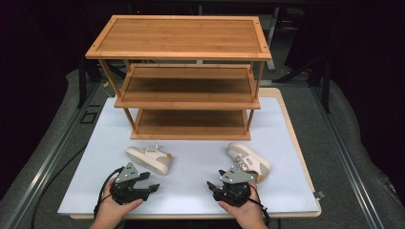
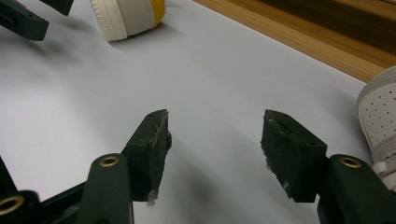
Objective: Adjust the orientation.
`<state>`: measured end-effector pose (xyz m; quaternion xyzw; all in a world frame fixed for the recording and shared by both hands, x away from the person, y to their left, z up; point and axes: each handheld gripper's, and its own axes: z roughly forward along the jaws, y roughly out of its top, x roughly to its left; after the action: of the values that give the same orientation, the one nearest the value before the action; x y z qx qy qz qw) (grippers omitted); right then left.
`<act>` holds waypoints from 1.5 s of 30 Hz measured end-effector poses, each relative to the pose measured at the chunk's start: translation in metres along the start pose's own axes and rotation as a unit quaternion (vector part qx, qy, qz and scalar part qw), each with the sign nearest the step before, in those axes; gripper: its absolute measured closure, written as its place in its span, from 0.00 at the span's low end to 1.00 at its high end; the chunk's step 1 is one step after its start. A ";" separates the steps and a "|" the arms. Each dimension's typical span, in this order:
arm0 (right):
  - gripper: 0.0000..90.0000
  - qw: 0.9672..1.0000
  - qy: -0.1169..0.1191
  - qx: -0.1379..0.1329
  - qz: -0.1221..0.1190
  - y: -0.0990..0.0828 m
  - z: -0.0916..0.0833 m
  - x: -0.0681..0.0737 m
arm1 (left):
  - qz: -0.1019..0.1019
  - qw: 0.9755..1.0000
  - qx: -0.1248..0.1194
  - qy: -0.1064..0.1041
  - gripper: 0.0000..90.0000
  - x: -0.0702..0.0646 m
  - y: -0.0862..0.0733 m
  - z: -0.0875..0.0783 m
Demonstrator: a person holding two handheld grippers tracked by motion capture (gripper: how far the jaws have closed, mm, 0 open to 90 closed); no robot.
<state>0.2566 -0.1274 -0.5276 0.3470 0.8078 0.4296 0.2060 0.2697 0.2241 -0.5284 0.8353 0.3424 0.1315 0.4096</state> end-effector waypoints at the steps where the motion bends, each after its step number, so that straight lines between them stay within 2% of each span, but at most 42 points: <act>1: 0.46 1.000 0.000 -0.001 0.000 0.000 0.000 0.000 | -0.001 1.000 -0.001 0.000 0.45 0.001 0.000 -0.001; 11: 0.46 1.000 -0.010 -0.001 0.000 0.000 0.000 0.000 | -0.034 0.999 -0.014 0.005 0.47 0.009 0.000 -0.011; 17: 0.46 1.000 -0.009 -0.003 0.007 0.000 -0.001 -0.002 | -0.057 0.998 -0.023 0.011 0.48 0.015 -0.001 -0.018; 28: 0.45 1.000 -0.006 0.000 0.005 0.000 0.000 -0.001 | -0.056 0.998 -0.030 0.012 0.48 0.016 0.005 -0.023; 38: 0.45 1.000 -0.003 0.003 0.005 -0.001 0.001 0.000 | -0.049 0.998 -0.044 0.022 0.47 0.020 0.029 -0.028; 45: 0.45 1.000 -0.004 0.006 0.009 -0.001 0.003 -0.001 | -0.050 0.997 -0.045 0.023 0.46 0.026 0.039 -0.020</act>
<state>0.2582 -0.1268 -0.5301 0.3570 0.8064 0.4254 0.2032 0.2966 0.2366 -0.4876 0.7943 0.3869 0.1453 0.4452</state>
